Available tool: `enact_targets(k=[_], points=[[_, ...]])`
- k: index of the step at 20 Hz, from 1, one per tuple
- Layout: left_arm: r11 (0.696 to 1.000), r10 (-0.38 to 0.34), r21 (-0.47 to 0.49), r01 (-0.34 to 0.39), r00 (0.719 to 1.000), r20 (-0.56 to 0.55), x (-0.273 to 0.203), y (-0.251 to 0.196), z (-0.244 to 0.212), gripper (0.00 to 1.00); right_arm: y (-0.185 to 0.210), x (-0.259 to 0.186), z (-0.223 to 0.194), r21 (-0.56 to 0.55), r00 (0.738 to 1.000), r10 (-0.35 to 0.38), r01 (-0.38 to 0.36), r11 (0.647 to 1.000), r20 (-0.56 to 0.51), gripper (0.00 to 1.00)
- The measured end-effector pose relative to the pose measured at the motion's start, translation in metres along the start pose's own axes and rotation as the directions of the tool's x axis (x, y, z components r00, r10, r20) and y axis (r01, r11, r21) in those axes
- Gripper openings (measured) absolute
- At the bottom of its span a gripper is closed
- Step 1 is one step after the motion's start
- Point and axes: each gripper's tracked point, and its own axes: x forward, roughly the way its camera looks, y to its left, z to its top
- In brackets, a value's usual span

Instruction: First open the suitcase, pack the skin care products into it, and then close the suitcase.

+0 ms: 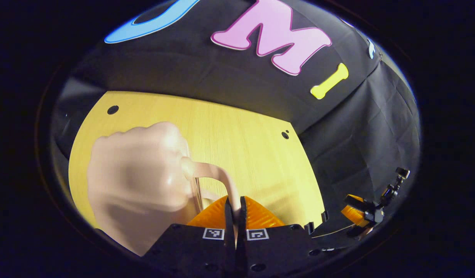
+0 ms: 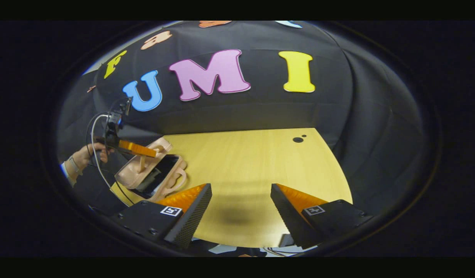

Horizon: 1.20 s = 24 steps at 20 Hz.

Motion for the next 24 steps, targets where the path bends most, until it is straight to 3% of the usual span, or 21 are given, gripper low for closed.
enact_targets(k=[4,8,11,12,13,15,16,17,18,19,22,24], points=[[0.998,0.056,0.006,-0.056,0.997,-0.053,0.049,-0.002,-0.032,0.06,-0.029,-0.012,-0.012,0.025,1.0,-0.013,0.014,1.0,-0.015,0.98],[0.995,0.1,0.033,-0.098,0.992,-0.076,0.066,-0.004,-0.041,0.1,-0.041,-0.015,-0.015,0.006,0.999,0.016,-0.016,1.0,-0.031,0.98],[0.979,0.187,0.101,-0.179,0.98,-0.07,0.066,0.001,-0.04,0.19,-0.039,-0.018,-0.013,-0.032,0.998,0.054,-0.055,0.998,-0.033,0.98],[0.971,0.206,0.134,-0.2,0.978,-0.034,0.057,-0.004,-0.035,0.27,-0.039,-0.018,-0.012,-0.052,0.998,0.05,-0.051,0.997,-0.026,0.88],[0.96,0.22,0.176,-0.219,0.975,0.015,0.047,-0.009,-0.027,0.33,-0.031,-0.022,-0.008,-0.054,0.999,0.049,-0.049,0.997,-0.003,0.98],[0.94,0.227,0.234,-0.248,0.967,0.111,0.018,-0.018,-0.011,0.48,-0.018,-0.03,-0.006,-0.05,0.998,0.045,-0.044,0.998,0.037,0.98],[0.926,0.229,0.261,-0.273,0.956,0.186,-0.002,-0.024,-0.001,0.61,-0.009,-0.034,-0.004,-0.056,0.998,0.031,-0.028,0.998,0.056,0.98],[0.916,0.22,0.28,-0.288,0.943,0.249,-0.018,-0.033,0.005,0.73,-0.001,-0.038,-0.002,-0.053,0.998,0.017,-0.013,0.999,0.066,0.89],[0.904,0.194,0.31,-0.294,0.93,0.313,-0.036,-0.046,0.009,0.76,0.009,-0.044,0.006,-0.05,0.995,0.018,-0.013,0.999,0.095,0.98],[0.888,0.174,0.341,-0.31,0.911,0.374,-0.051,-0.056,0.011,0.83,0.019,-0.047,0.014,-0.056,0.992,0.02,-0.013,0.998,0.128,0.98],[0.849,0.132,0.377,-0.371,0.839,0.528,-0.106,-0.085,0.012,0.92,0.039,-0.064,0.04,-0.103,0.977,-0.006,0.029,0.994,0.215,0.98],[0.86,0.11,0.345,-0.377,0.796,0.595,-0.137,-0.105,0.006,0.93,0.06,-0.075,0.063,-0.099,0.958,0.001,0.028,0.995,0.288,0.98]])
